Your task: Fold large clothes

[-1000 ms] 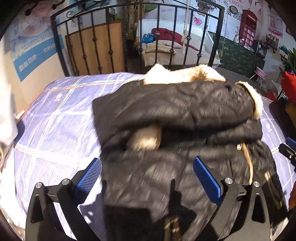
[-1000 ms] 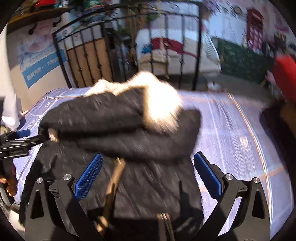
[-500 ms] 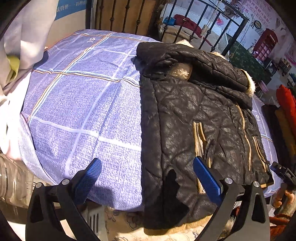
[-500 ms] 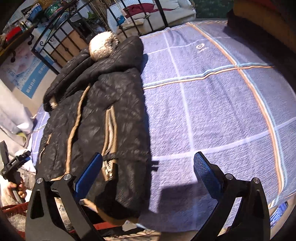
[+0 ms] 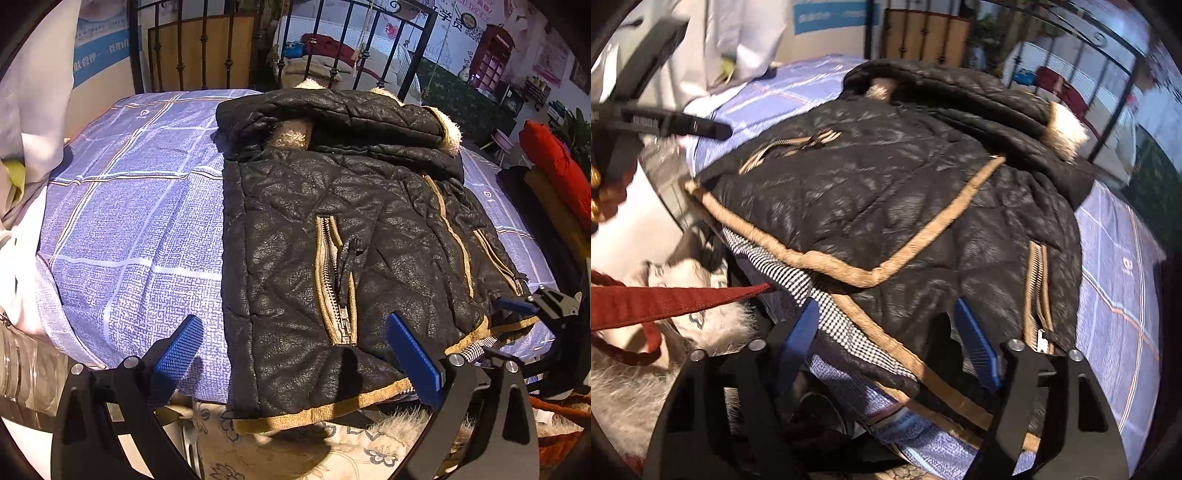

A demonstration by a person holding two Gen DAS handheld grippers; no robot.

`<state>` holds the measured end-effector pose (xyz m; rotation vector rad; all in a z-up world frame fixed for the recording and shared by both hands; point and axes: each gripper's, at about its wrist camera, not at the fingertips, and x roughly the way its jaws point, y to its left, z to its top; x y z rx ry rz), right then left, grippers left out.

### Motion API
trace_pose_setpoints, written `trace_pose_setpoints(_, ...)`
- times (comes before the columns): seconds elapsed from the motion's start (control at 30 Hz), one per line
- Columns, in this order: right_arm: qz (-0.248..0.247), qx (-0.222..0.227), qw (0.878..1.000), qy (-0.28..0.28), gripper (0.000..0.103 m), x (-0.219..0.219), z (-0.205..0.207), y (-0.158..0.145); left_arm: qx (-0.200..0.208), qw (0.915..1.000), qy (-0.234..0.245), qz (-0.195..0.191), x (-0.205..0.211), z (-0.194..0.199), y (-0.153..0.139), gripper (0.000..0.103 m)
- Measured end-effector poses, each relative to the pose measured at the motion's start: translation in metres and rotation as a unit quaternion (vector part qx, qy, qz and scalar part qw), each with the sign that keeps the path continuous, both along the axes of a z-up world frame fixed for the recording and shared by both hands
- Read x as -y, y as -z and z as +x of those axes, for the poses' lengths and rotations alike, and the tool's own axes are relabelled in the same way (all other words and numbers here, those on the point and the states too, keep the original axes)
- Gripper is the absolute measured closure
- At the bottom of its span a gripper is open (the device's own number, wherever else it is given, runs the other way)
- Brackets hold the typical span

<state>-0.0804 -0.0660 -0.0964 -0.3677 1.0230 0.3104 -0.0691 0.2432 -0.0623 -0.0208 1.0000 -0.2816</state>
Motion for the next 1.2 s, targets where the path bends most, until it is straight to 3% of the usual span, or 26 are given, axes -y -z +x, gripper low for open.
trace_pose_setpoints(0.13,-0.082,0.029,0.995,-0.052,0.044,-0.022,0.008,0.014,0.000,0.9999,-0.007,0.015,-0.005,-0.002,0.004,0.006)
trace_pose_setpoints(0.2,-0.140,0.044,0.985,-0.092,0.044,-0.033,0.009,0.024,-0.003,0.9999,-0.012,0.011,-0.008,-0.001,0.008,0.006)
trace_pose_setpoints(0.27,-0.170,0.058,0.976,-0.122,0.044,-0.042,0.009,0.029,-0.009,0.9998,-0.015,0.005,-0.009,0.001,0.011,0.006)
trace_pose_setpoints(0.3,-0.179,0.064,0.973,-0.133,0.049,-0.044,0.009,0.030,-0.010,0.9998,-0.017,0.003,-0.009,0.002,0.012,0.006)
trace_pose_setpoints(0.33,-0.175,0.060,0.973,-0.140,0.069,-0.043,0.010,0.029,-0.010,0.9998,-0.017,0.003,-0.009,0.003,0.012,0.006)
trace_pose_setpoints(0.43,-0.136,0.042,0.983,-0.118,0.086,-0.038,0.011,0.014,-0.006,0.9998,-0.016,0.004,-0.010,0.003,0.010,0.006)
trace_pose_setpoints(0.53,-0.055,0.008,0.995,-0.087,0.092,-0.024,0.007,-0.015,-0.010,0.9998,-0.018,0.008,-0.015,0.001,0.010,0.006)
trace_pose_setpoints(0.63,-0.031,-0.030,0.994,-0.104,0.098,-0.019,-0.015,-0.024,-0.017,0.9996,-0.018,0.012,-0.023,0.002,0.015,0.006)
trace_pose_setpoints(0.7,0.023,-0.094,0.988,-0.124,0.103,-0.018,-0.025,-0.013,-0.024,0.9994,-0.019,0.013,-0.026,0.004,0.020,0.006)
trace_pose_setpoints(0.77,-0.031,-0.060,0.992,-0.104,0.103,-0.017,-0.033,0.002,-0.026,0.9991,-0.026,0.018,-0.027,0.007,0.024,0.006)
trace_pose_setpoints(0.83,0.008,-0.036,0.996,-0.079,0.102,-0.004,-0.028,-0.013,-0.022,0.9992,-0.033,0.008,-0.030,0.008,0.020,0.006)
trace_pose_setpoints(0.87,0.036,-0.023,0.998,-0.049,0.100,0.007,-0.021,-0.025,-0.019,0.9993,-0.034,0.000,-0.031,0.008,0.017,0.006)
trace_pose_setpoints(0.9,0.066,-0.012,0.998,-0.002,0.074,0.025,-0.012,-0.037,-0.017,0.9993,-0.033,-0.007,-0.032,0.009,0.015,0.006)
trace_pose_setpoints(0.93,0.086,-0.007,0.996,0.036,0.011,0.041,-0.006,-0.044,-0.016,0.9993,-0.031,-0.011,-0.033,0.010,0.014,0.006)
trace_pose_setpoints(1.07,0.161,0.025,0.970,0.181,0.008,0.110,0.003,-0.057,-0.033,0.9990,-0.028,-0.009,-0.036,0.015,0.020,0.006)
trace_pose_setpoints(1.2,0.177,-0.017,0.944,0.278,0.008,0.162,0.007,-0.038,-0.057,0.9978,-0.029,-0.017,-0.041,0.015,0.034,0.006)
